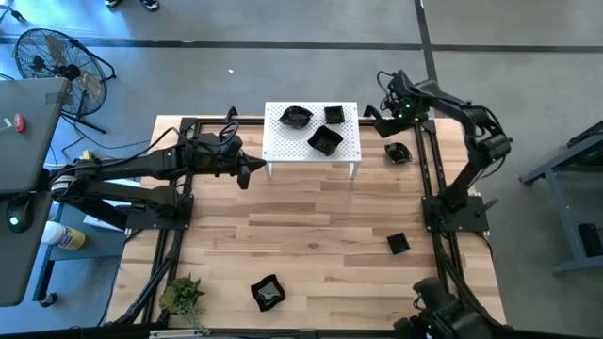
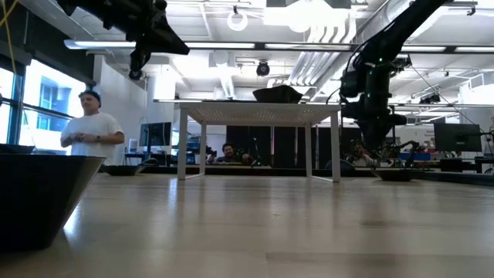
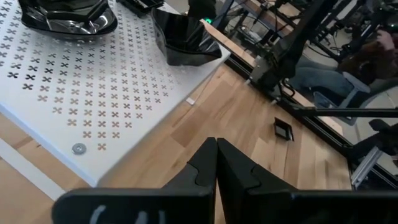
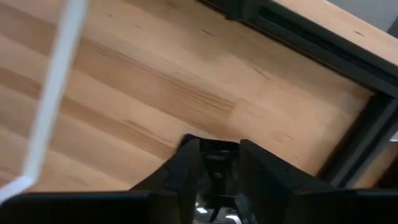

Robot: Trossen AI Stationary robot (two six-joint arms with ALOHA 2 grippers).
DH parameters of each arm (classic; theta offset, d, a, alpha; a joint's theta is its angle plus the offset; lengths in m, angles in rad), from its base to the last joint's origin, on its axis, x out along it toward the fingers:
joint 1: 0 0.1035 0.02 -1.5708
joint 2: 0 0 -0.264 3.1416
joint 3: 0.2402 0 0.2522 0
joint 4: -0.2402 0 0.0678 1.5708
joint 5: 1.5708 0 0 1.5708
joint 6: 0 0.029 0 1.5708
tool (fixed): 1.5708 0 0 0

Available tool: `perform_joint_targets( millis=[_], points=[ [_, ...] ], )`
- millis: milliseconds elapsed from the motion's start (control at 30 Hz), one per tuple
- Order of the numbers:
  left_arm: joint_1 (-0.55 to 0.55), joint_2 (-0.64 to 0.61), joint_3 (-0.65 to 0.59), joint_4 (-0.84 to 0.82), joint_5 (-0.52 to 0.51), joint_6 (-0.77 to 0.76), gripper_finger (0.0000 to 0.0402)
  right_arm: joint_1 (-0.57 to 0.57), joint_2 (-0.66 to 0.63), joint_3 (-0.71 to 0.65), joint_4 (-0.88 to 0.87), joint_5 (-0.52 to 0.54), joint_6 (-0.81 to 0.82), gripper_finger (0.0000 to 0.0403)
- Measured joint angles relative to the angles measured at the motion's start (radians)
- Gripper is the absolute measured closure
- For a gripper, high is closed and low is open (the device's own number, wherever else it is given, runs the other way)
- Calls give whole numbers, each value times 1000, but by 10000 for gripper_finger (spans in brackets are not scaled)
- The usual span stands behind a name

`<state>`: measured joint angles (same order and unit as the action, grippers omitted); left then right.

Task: Pick & Place Mini shaped plates
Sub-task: Stack the leaf-shaped plate on top of the stacked leaf-shaped plate on the shelf

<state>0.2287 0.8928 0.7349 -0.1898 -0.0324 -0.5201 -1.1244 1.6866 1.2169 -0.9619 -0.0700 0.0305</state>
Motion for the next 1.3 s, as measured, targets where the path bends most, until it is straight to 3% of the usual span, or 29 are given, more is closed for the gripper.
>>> perform_joint_targets(
  millis=[433, 667, 1067, 1300],
  points=[
    [0, 0, 0, -25, 1, 42, 401, -63, 86, 42, -58, 34, -155, 276],
    [0, 0, 0, -25, 27, 53, 401, -71, 116, 85, -107, -7, -237, 276],
    [0, 0, 0, -26, 52, 52, 401, -27, 135, 86, -111, 82, -315, 275],
    [0, 0, 0, -26, 52, 52, 401, -26, 135, 75, -108, 95, -332, 224]
  ],
)
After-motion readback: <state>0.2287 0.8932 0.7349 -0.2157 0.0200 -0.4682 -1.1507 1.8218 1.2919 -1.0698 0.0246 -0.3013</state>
